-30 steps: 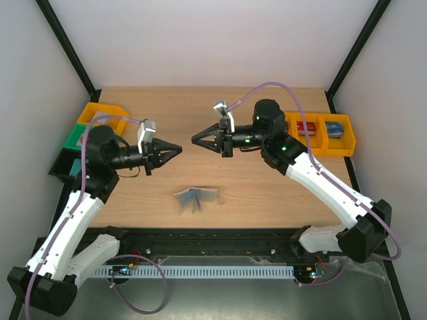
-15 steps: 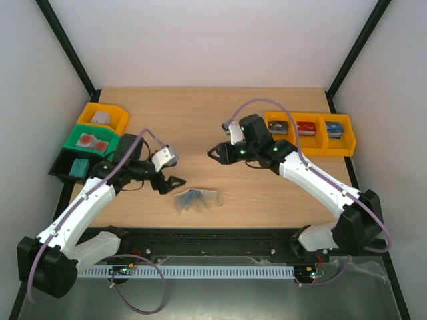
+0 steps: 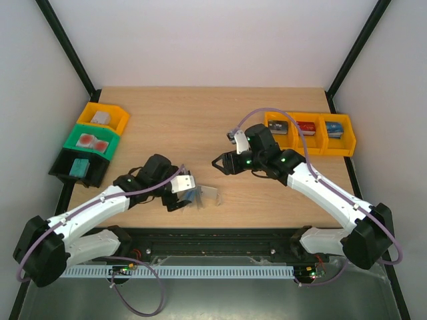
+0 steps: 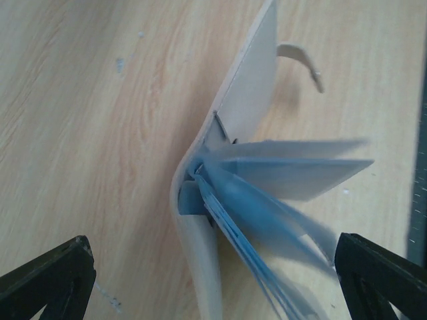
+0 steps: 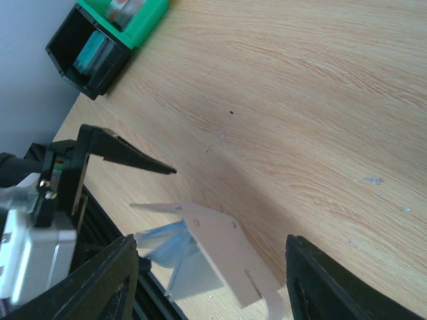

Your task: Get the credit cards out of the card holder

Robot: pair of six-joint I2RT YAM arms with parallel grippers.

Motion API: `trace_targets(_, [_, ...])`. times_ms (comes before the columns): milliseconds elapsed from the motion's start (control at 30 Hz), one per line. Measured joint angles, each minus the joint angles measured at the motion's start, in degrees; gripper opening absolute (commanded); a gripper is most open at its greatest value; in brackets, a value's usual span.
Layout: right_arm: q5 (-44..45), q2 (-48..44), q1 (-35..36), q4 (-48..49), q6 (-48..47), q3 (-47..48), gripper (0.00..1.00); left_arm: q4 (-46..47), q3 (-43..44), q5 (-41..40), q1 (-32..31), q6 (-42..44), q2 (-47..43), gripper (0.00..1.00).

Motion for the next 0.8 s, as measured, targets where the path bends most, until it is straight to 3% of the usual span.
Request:
trace_targets(133, [0.0, 0.0, 0.0, 0.0, -0.1, 0.0, 0.60, 4.6, -1.0, -2.8, -0.1, -2.1, 2.3, 0.99])
trace_targets(233, [0.0, 0.0, 0.0, 0.0, -0.4, 0.0, 0.61, 5.9, -1.3, -2.8, -0.2, -2.9, 3.0, 0.86])
trace_targets(300, [0.1, 0.0, 0.0, 0.0, -0.7, 0.0, 0.61, 6.6, -1.5, -2.6, -0.3, -3.5, 3.3, 0.73])
trace_targets(567, [-0.2, 0.3, 0.0, 0.0, -1.1, 0.0, 0.63, 8.2, -2.8, 0.0, -0.3, -3.9, 4.4, 0.05])
trace_targets(800, [-3.6, 0.6, 0.0, 0.4, -2.3, 0.0, 0.69, 7.6, -3.0, 3.1, 0.3, -5.4, 4.5, 0.02])
